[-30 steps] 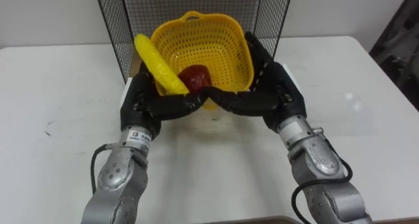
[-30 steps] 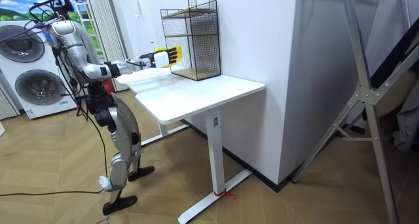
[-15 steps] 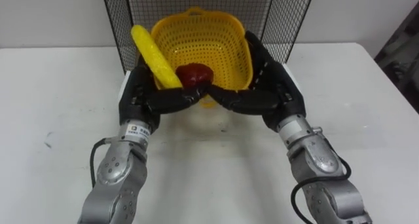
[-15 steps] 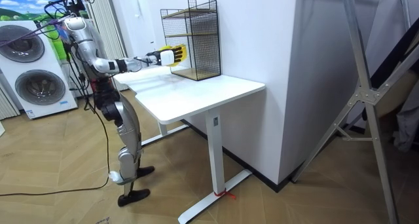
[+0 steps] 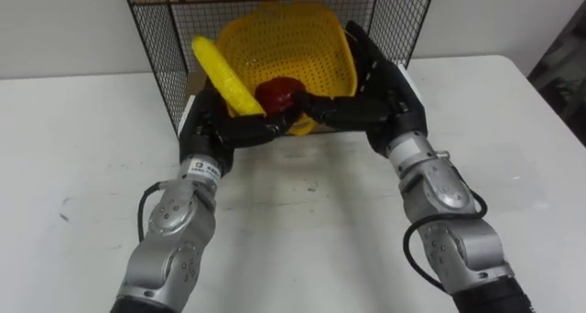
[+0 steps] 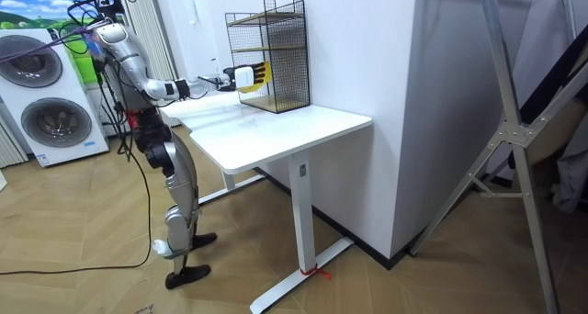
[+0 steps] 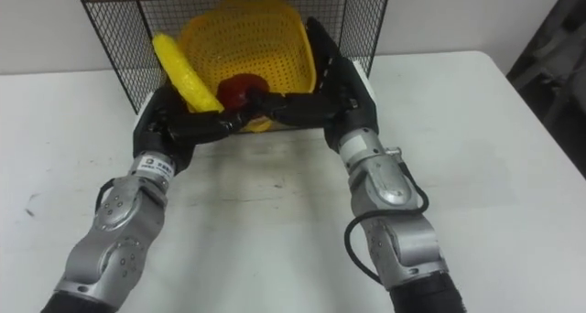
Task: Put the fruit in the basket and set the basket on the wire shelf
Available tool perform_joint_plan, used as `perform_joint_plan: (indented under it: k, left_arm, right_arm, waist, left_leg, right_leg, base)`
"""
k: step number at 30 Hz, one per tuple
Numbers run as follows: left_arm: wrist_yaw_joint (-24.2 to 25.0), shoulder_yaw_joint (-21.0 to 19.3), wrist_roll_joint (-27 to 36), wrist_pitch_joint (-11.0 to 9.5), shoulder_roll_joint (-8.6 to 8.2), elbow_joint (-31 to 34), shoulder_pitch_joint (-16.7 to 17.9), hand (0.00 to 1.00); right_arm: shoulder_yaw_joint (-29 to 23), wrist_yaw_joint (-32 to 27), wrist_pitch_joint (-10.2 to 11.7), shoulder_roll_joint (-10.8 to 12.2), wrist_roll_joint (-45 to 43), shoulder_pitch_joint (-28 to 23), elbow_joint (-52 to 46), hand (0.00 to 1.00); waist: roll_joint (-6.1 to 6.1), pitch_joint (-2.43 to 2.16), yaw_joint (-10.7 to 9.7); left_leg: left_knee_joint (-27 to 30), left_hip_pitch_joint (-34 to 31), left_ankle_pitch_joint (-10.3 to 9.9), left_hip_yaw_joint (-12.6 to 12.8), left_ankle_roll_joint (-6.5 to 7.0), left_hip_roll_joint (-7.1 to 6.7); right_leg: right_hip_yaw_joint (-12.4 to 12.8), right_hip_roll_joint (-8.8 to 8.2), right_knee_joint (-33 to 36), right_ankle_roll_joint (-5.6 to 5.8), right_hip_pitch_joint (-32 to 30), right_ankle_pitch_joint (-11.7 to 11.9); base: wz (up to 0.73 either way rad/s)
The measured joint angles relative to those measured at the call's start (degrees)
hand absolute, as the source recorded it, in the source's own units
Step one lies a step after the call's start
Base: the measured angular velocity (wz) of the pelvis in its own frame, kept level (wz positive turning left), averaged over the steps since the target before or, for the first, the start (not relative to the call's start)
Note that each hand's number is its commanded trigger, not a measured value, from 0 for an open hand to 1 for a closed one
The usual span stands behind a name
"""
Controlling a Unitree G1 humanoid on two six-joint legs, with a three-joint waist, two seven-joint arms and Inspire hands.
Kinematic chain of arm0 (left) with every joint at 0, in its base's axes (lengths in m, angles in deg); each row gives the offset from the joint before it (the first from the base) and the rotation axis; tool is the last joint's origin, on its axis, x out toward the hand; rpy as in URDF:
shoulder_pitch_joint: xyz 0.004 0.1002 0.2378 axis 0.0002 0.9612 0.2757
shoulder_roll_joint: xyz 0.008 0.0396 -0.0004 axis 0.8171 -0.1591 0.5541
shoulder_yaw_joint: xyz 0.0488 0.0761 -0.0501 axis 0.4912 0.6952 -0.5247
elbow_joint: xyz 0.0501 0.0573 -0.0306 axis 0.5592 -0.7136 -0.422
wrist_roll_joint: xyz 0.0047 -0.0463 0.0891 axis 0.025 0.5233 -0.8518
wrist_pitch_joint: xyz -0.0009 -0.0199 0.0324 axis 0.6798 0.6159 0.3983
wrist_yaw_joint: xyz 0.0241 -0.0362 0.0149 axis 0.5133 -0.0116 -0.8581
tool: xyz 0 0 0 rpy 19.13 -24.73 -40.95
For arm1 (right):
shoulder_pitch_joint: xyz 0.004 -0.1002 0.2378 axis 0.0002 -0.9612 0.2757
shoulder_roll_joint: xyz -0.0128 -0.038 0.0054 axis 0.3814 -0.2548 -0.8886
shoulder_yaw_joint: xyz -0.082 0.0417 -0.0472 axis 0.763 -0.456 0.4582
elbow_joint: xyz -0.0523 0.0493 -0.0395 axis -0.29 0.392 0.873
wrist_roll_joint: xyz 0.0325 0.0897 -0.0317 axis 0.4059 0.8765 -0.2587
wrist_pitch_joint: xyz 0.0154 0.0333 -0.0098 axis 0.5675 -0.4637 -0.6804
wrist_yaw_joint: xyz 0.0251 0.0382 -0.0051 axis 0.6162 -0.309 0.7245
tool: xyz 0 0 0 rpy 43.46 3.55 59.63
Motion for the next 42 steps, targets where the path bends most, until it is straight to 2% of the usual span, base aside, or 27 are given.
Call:
perform_joint_plan:
  k: [4, 7, 9, 10, 12, 13, 15, 16, 17, 18, 19, 20, 21, 22, 25, 29, 33, 38, 42]
  left_arm:
    - [-1.7, 0.4, 1.0, 1.4, -0.64, -3.1, -1.8, 0.00]
    - [-2.3, 0.0, 2.6, 2.2, -0.84, -8.6, -5.4, 0.00]
    - [-2.8, -0.2, 4.2, 3.3, -0.70, -13.2, -9.7, 0.00]
    - [-2.9, -0.2, 4.2, 3.5, -0.67, -13.9, -10.4, 0.00]
    - [-2.9, -1.2, 5.0, 3.8, -0.46, -20.9, -16.5, 0.00]
    - [-2.9, -1.2, 5.1, 3.9, -0.17, -22.9, -18.3, 0.00]
    - [-2.9, -2.0, 5.6, 4.6, 0.29, -29.0, -25.2, 0.00]
    - [-2.9, -2.2, 6.2, 4.6, 0.61, -31.2, -27.3, 0.00]
    - [-2.7, -2.1, 6.4, 4.6, 1.44, -36.1, -31.7, 0.00]
    - [-2.6, -2.1, 6.4, 4.6, 1.90, -39.8, -34.6, 0.00]
    - [-2.5, -2.1, 6.6, 4.6, 2.04, -41.0, -35.5, 0.00]
    - [-2.0, -2.1, 7.4, 4.5, 2.35, -43.1, -37.2, 0.00]
    - [-1.6, -2.1, 7.8, 4.4, 2.71, -44.3, -37.9, 0.00]
    - [-1.4, -2.1, 8.4, 4.0, 2.84, -44.3, -38.1, 0.00]
    - [-1.1, -2.2, 10.9, 3.1, 3.61, -44.5, -39.0, 0.00]
    - [-1.1, -3.5, 11.8, 2.8, 3.70, -46.7, -40.6, 0.00]
    - [-1.0, -4.5, 11.8, 2.7, 3.72, -46.7, -40.6, 0.00]
    - [-0.7, -5.0, 11.9, 2.7, 3.72, -47.0, -40.6, 0.00]
    - [-0.7, -5.7, 14.1, 3.0, 3.72, -47.0, -40.6, 0.00]
  right_arm:
    - [0.1, -1.4, -1.1, 0.2, 2.3, 0.0, 1.0, 0.00]
    - [-0.1, -2.8, -2.0, 1.0, 3.3, 1.3, 4.0, 0.00]
    - [-0.9, -3.9, -3.3, 1.2, 6.5, 4.6, 8.3, 0.00]
    - [-1.0, -4.1, -3.5, 1.3, 6.6, 5.7, 9.4, 0.00]
    - [-2.2, -4.1, -4.3, 1.3, 8.1, 14.4, 19.4, 0.00]
    - [-2.5, -4.1, -4.5, 1.3, 8.6, 16.7, 21.8, 0.00]
    - [-3.4, -4.2, -4.5, 0.5, 11.4, 23.9, 28.8, 0.00]
    - [-3.4, -4.1, -4.5, 0.3, 11.9, 25.5, 30.4, 0.00]
    - [-3.4, -3.9, -4.5, 0.4, 13.1, 28.7, 34.0, 0.00]
    - [-3.4, -3.3, -4.5, 0.4, 14.0, 31.3, 37.6, 0.00]
    - [-3.4, -3.1, -4.4, 0.4, 14.5, 32.3, 39.1, 0.00]
    - [-3.4, -2.5, -4.3, 0.3, 16.3, 33.9, 41.8, 0.00]
    - [-3.4, -2.0, -4.3, 0.3, 17.5, 34.8, 43.5, 0.00]
    - [-3.4, -1.8, -4.3, 0.3, 17.8, 35.0, 44.1, 0.00]
    - [-3.3, -0.9, -4.3, -0.1, 20.2, 35.0, 45.1, 0.00]
    - [-3.4, -0.6, -4.4, 0.0, 22.3, 36.0, 48.2, 0.00]
    - [-3.5, -0.6, -4.4, -0.5, 22.5, 38.5, 50.7, 0.00]
    - [-3.5, -0.6, -4.4, -0.5, 22.7, 38.8, 50.9, 0.00]
    - [-3.5, -0.6, -4.4, -0.6, 23.1, 38.9, 50.9, 0.00]
  waist:
    - [0.05, 0.03, -0.1]
    - [0.02, 0.04, -0.1]
    - [0.22, 0.16, -0.2]
    - [0.25, 0.18, -0.3]
    - [0.38, 0.28, -0.3]
    - [0.37, 0.30, -0.3]
    - [0.29, 0.36, 0.0]
    - [0.25, 0.41, 0.0]
    - [0.23, 0.50, 0.0]
    - [0.28, 0.72, 0.0]
    - [0.30, 0.83, 0.0]
    - [0.25, 1.22, 0.1]
    - [0.18, 1.54, 0.0]
    - [0.18, 1.60, 0.0]
    - [0.19, 1.62, 0.0]
    - [0.22, 1.61, -0.1]
    - [0.23, 1.60, -0.3]
    - [0.26, 1.58, -0.1]
    - [0.84, 1.49, -0.2]
  left_leg:
    - [-0.1, 0.0, 0.0, 0.0, 0.00, 0.00]
    - [0.1, -0.2, 0.0, 0.0, 0.01, -0.01]
    - [0.3, -1.2, 0.1, -0.1, 0.10, 0.01]
    - [0.2, -1.4, 0.2, -0.1, 0.15, 0.01]
    - [0.3, -3.3, 0.9, -0.1, 0.30, 0.01]
    - [0.2, -4.0, 1.2, -0.1, 0.31, 0.02]
    - [-0.4, -5.9, 2.6, -0.1, 0.39, 0.02]
    - [-0.6, -6.2, 2.9, -0.1, 0.37, 0.02]
    - [-0.7, -6.7, 3.2, -0.1, 0.36, 0.03]
    - [-0.7, -6.7, 3.2, -0.2, 0.36, 0.03]
    - [-0.7, -6.7, 3.2, -0.2, 0.36, 0.02]
    - [-0.7, -6.7, 3.2, -0.2, 0.36, 0.01]
    - [-0.8, -6.9, 3.2, -0.3, 0.36, 0.01]
    - [-0.7, -7.2, 3.2, -0.4, 0.36, 0.01]
    - [-0.4, -8.8, 3.2, -0.8, 0.34, 0.00]
    - [-0.7, -9.2, 3.2, -1.1, 0.36, -0.29]
    - [-0.7, -9.7, 3.3, -1.6, 0.45, -0.60]
    - [-0.7, -9.8, 3.3, -1.9, 0.45, -0.70]
    - [-0.7, -10.1, 3.3, -2.1, 0.45, -0.79]
  right_leg:
    - [-0.5, -0.09, 0.2, 0.01, -0.1, 0.0]
    - [-0.6, -0.09, 0.2, 0.01, 0.0, 0.0]
    - [-0.9, -0.06, 0.3, -0.02, -0.4, 0.0]
    - [-0.9, -0.09, 0.4, -0.03, -0.7, 0.0]
    - [-0.8, -0.10, 1.6, -0.14, -3.2, 0.1]
    - [-0.9, -0.09, 1.6, -0.21, -3.8, 0.3]
    - [-1.0, -0.09, 1.5, -0.32, -6.2, 1.1]
    - [-1.1, -0.09, 1.5, -0.35, -6.6, 1.2]
    - [-1.3, -0.09, 1.5, -0.42, -7.0, 1.3]
    - [-1.4, -0.11, 1.4, -0.42, -7.0, 1.3]
    - [-1.4, -0.11, 1.3, -0.42, -6.9, 1.3]
    - [-1.5, -0.12, 1.2, -0.42, -6.9, 1.3]
    - [-1.8, -0.16, 1.1, -0.42, -7.0, 1.3]
    - [-2.0, -0.20, 1.1, -0.43, -7.2, 1.3]
    - [-2.4, -0.19, 1.1, -0.45, -8.5, 1.3]
    - [-2.8, -0.55, 1.0, -0.41, -8.9, 1.3]
    - [-3.6, -0.83, 0.9, -0.31, -9.1, 1.2]
    - [-4.1, -0.82, 0.8, -0.31, -9.0, 1.2]
    - [-4.7, -0.78, 0.4, -0.31, -8.9, 1.2]
  base:
    - [0.00]
    - [0.00]
    - [0.00]
    - [0.00]
    - [0.00]
    - [0.03]
    - [0.04]
    - [0.05]
    - [0.05]
    - [0.05]
    - [0.03]
    - [0.04]
    - [0.05]
    - [0.09]
    - [0.07]
    - [0.03]
    - [0.07]
    - [0.04]
    - [0.02]
